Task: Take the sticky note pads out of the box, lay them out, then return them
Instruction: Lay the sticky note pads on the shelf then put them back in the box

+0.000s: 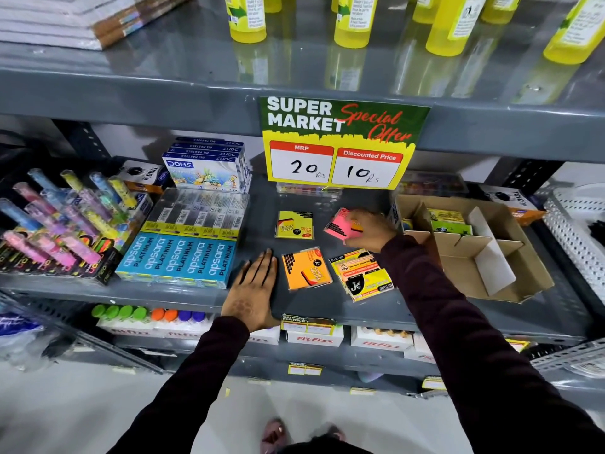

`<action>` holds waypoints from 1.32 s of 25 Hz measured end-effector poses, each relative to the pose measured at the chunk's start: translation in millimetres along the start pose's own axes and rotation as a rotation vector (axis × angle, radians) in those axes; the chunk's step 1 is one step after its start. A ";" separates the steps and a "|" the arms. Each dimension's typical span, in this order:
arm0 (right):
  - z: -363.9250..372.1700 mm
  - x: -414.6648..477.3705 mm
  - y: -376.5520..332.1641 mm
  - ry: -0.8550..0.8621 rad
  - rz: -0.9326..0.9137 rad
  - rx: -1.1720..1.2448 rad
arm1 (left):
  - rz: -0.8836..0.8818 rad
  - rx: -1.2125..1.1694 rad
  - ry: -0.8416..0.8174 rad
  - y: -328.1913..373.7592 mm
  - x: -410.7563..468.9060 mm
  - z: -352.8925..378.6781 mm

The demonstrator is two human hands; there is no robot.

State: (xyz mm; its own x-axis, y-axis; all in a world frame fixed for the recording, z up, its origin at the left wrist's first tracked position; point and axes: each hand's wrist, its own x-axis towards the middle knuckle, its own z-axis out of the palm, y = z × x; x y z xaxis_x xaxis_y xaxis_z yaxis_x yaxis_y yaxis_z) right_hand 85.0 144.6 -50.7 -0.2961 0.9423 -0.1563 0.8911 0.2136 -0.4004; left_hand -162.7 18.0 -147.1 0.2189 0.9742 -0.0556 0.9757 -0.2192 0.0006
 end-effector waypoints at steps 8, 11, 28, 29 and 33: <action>4.6 -35.8 0.7 -0.326 -0.102 -0.339 | 0.009 -0.009 0.008 1.8 -1.8 -2.7; 0.1 -38.7 -4.2 -0.321 -0.085 -0.382 | 0.013 -0.031 0.024 2.2 -2.8 -4.1; 67.7 -75.3 -66.4 -0.031 -0.360 -0.327 | 0.019 -0.044 0.037 0.8 -3.8 -3.8; 66.2 -75.3 -65.4 -0.039 -0.356 -0.300 | 0.018 -0.044 0.031 0.8 -3.8 -3.4; 38.7 -54.2 -44.3 -0.056 -0.232 -0.242 | 0.013 -0.063 0.038 0.9 -4.2 -4.3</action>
State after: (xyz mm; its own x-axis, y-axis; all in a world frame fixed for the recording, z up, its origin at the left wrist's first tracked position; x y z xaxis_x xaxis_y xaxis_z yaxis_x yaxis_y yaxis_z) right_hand 48.4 74.1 -59.4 -0.5132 0.8471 -0.1379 0.8514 0.4823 -0.2059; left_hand -162.7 13.9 -142.5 0.2306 0.9729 -0.0177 0.9713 -0.2291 0.0637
